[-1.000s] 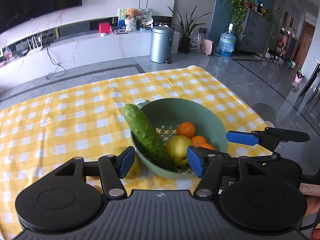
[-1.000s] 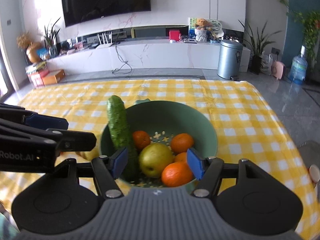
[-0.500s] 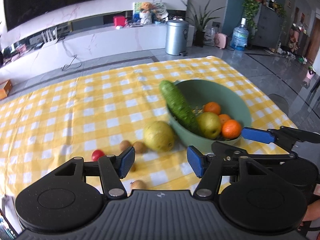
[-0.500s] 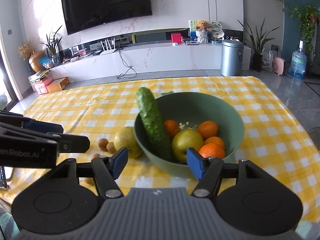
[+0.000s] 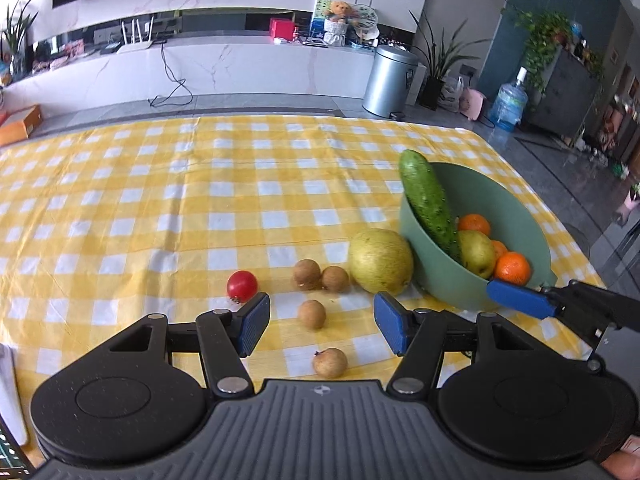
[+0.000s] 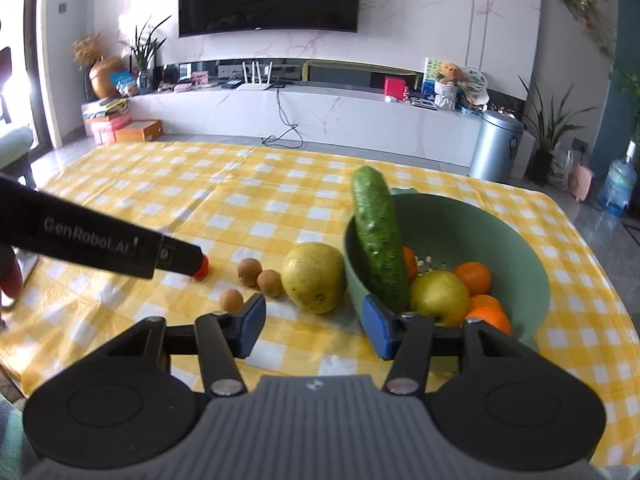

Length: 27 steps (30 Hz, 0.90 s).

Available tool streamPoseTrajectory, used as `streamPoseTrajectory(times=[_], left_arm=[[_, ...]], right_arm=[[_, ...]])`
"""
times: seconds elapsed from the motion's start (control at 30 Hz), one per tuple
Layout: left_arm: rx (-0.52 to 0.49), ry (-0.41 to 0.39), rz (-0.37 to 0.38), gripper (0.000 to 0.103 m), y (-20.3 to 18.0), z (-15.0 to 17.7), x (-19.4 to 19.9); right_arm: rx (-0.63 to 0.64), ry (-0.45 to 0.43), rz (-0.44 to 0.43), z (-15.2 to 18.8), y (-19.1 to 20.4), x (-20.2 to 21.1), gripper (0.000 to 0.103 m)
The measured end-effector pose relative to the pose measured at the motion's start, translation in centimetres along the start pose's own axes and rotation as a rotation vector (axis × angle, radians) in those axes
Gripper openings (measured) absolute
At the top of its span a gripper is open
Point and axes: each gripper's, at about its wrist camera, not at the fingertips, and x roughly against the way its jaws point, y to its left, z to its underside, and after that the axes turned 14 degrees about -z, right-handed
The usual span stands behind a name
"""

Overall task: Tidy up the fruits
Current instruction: 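Move the left gripper toward the red tomato while the right gripper approaches the large yellow pear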

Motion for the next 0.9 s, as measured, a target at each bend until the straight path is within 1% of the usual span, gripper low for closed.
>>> streamPoseTrajectory(times=[0.17, 0.27, 0.53, 0.73, 0.9], left_arm=[[0.038, 0.023, 0.017, 0.070, 1.2, 0.4, -1.2], [0.050, 0.036, 0.015, 0.070, 1.5, 0.6, -1.9], [0.085, 0.082, -0.028, 0.070, 2.5, 0.8, -3.7], [0.106, 0.113, -0.054, 0.070, 3.1, 0.9, -4.8], [0.097, 0.122, -0.062, 0.070, 2.8, 1.0, -5.6]], right_arm=[[0.030, 0.014, 0.015, 0.3, 0.6, -1.5, 0.048], [0.089, 0.022, 0.037, 0.4, 1.2, -2.5, 0.047], [0.388, 0.049, 0.090, 0.6, 2.9, -5.4, 0.047], [0.583, 0.105, 0.110, 0.6, 2.7, -7.9, 0.047], [0.778, 0.152, 0.089, 1.6, 3.1, -9.3, 0.047]])
